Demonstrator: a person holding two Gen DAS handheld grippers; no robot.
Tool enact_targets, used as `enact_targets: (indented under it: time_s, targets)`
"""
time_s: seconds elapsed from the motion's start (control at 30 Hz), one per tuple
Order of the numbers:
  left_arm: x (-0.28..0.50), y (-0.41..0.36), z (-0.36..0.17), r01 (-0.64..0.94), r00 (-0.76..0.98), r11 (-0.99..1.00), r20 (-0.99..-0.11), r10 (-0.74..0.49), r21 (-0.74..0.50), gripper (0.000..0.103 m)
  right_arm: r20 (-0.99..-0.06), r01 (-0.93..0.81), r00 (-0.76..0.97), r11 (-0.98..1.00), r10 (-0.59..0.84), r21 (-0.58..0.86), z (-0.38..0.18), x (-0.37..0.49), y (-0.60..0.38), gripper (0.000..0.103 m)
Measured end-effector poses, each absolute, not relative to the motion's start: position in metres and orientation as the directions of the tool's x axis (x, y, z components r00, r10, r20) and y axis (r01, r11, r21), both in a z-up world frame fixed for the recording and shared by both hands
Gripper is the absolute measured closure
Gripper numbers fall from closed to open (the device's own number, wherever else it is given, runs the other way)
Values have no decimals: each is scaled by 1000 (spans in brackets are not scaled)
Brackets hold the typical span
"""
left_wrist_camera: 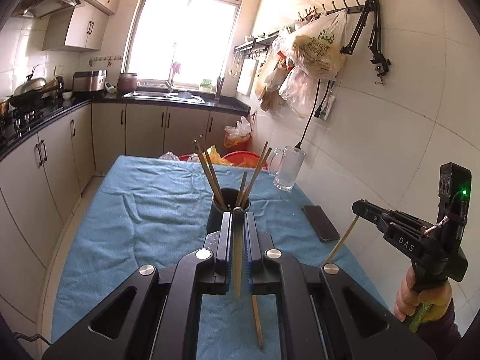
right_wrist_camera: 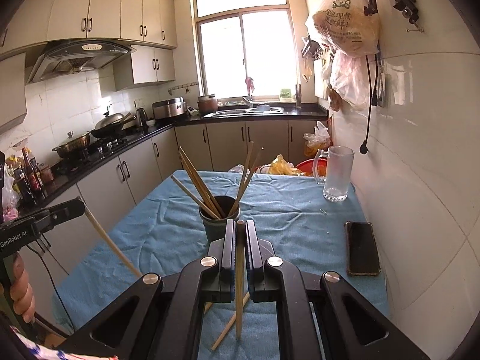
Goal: Organize utensils
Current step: 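Lift both chopsticks and carry them above the holder cup, then insert both chopsticks into the holder cup and open both grippers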
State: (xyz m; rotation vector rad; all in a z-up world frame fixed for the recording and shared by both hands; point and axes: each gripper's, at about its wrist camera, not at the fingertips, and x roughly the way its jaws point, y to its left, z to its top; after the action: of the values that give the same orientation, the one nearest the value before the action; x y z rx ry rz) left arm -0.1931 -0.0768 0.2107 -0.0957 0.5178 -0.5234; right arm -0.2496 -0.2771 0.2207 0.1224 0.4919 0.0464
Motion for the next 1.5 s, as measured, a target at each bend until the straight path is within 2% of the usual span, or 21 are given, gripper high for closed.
enact_targets:
  time_s: [0.47,0.97,1.13,1.37,1.5]
  targets:
    - [-122,-76,253,413,775,889,-436,-458,-200,97,-425,-47,902,994,83,95,262,-203,-276,97]
    - [-38,-125,316,400,830,898,-344,-439,-181,97,-323,-45,944,996,69,80,314,-99,-262,97]
    - [-16,-150,305,406,823,900,-365,-436,-158,97,-359,-37,930,992,80,124,296,-66,-262,97]
    - [10,-167,256,409,759,899,-488,-431,-158,96,-468,-23,878,986,99,165,250,-30,-266,97]
    - [6,-160,247,391,770,908,-486,-414,-154,96,-496,-20,862,984,106,175,235,-21,-271,97]
